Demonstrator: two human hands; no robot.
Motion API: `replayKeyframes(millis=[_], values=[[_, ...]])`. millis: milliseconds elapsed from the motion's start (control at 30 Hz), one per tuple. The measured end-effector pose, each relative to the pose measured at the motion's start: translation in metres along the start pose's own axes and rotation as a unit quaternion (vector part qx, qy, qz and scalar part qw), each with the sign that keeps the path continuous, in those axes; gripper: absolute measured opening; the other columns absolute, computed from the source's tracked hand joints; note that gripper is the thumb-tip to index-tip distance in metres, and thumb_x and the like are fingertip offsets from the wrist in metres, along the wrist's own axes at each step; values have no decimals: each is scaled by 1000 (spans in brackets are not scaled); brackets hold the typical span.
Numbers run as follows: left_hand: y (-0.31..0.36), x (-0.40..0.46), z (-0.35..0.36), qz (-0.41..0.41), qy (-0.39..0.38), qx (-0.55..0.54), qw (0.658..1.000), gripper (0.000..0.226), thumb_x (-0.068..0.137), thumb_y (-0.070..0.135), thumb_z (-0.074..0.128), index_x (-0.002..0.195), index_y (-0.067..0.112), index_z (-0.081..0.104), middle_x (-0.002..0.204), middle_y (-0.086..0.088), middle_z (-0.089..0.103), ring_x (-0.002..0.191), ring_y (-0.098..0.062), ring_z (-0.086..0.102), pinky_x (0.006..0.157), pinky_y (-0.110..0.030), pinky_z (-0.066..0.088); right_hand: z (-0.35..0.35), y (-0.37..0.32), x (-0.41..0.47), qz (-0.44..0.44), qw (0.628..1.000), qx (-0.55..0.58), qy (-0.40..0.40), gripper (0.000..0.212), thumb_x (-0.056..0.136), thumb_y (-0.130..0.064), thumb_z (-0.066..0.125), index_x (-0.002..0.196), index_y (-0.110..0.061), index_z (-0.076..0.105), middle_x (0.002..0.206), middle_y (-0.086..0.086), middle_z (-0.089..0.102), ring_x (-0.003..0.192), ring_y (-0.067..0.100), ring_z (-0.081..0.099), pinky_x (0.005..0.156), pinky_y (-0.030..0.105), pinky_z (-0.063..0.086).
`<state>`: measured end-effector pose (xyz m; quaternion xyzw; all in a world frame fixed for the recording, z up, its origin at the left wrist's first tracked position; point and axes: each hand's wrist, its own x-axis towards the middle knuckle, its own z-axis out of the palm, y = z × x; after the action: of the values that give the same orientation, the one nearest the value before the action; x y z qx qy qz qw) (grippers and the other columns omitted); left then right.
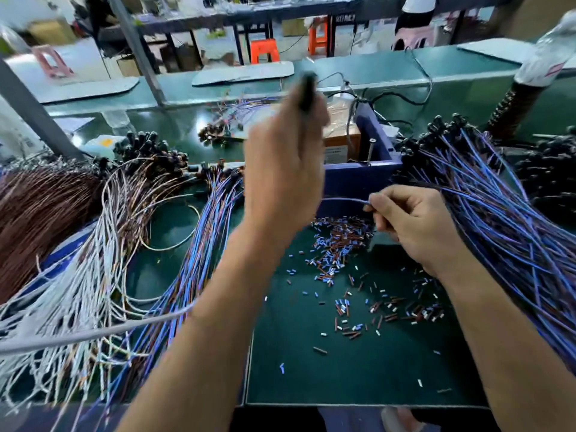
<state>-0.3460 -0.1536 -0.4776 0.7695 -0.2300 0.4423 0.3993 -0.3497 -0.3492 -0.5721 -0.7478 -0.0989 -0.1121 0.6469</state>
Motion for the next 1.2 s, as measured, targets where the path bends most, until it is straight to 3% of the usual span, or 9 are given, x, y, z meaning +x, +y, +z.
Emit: replayKeyframes(millis=[100,167,300,500,667,767,900,1067,1200], values=[[7,-47,25,28,-224,34,974,20,103,18,53,113,8,67,104,-1,65,86,-32,65,67,-47,52,4,1,-3,-52,996,-70,-27,39,104,-17,62,67,-27,65,58,-5,62,49,4,49,53,14,39],[0,-61,35,10,-261,32,965,30,103,19,54,130,13,65,123,-3,66,98,-36,67,74,-49,54,5,1,-5,-64,995,-72,-23,39,103,-12,61,67,-25,63,59,-6,63,52,3,52,54,15,40],[-17,-74,36,-7,-277,35,960,28,100,16,56,126,14,65,113,-1,73,97,-31,69,75,-46,54,7,2,-6,-69,997,-42,-15,27,101,-10,64,74,-12,70,58,-6,64,49,1,53,53,8,38],[-38,-86,32,-46,-222,1,974,21,81,6,52,93,11,69,82,8,65,75,-17,61,68,-36,50,6,8,-7,5,1000,8,18,15,96,-20,75,81,-18,76,67,1,74,47,6,51,46,15,39],[-44,-89,37,-88,-196,-36,976,19,83,-3,67,91,15,70,79,12,66,75,-13,64,69,-34,52,7,7,-7,48,998,28,22,16,95,-20,75,80,-16,76,69,9,74,45,9,50,40,20,38],[-44,-90,39,-97,-197,-52,974,12,88,4,74,89,16,71,77,10,68,72,-13,65,66,-35,52,6,5,-8,52,998,41,19,19,96,-20,74,78,-20,76,67,8,73,46,9,50,40,19,38],[-45,-91,37,-111,-193,-70,972,13,89,4,74,83,16,71,66,13,61,61,-10,58,58,-31,48,9,6,-10,48,998,34,24,21,101,-19,69,79,-21,71,65,4,68,48,10,51,41,21,37],[-48,-88,30,-174,-124,-106,971,17,95,16,71,78,14,68,61,3,61,54,-13,54,52,-30,43,-7,7,-7,60,987,75,131,15,102,-20,67,87,-18,67,65,-6,64,49,9,50,40,22,37],[-36,-89,34,-195,-113,-143,964,15,99,14,67,84,16,71,67,5,68,59,-8,60,58,-18,42,10,4,-11,20,995,37,88,4,95,-15,76,94,-19,77,68,-7,67,50,10,51,43,20,39]])
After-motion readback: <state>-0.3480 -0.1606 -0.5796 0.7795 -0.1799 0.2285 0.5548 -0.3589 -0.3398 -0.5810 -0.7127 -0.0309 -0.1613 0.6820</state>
